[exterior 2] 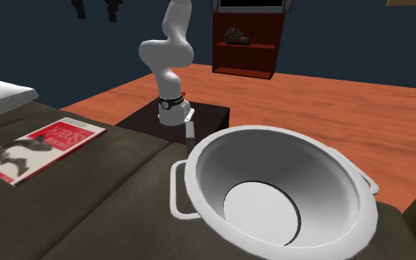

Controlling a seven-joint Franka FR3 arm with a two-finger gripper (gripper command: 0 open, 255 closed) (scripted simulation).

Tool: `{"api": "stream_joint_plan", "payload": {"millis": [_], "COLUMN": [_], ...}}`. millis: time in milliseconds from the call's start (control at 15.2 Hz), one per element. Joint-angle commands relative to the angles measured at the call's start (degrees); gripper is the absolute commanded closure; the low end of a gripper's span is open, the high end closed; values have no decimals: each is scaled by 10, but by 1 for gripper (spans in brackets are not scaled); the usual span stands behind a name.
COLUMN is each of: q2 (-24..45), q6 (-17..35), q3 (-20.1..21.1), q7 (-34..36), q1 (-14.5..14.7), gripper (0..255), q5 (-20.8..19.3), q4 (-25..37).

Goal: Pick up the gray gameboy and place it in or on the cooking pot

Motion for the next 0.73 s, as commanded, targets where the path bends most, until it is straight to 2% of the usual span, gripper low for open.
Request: {"api": "stream_joint_plan", "payload": {"millis": [0, 660], "q2": [0, 66], "q6": [0, 110], "q3": [0, 89], "q7": [0, 95], "q1": [0, 38], "gripper": [0, 0], "q5": [0, 69], "q4": [0, -62]}}
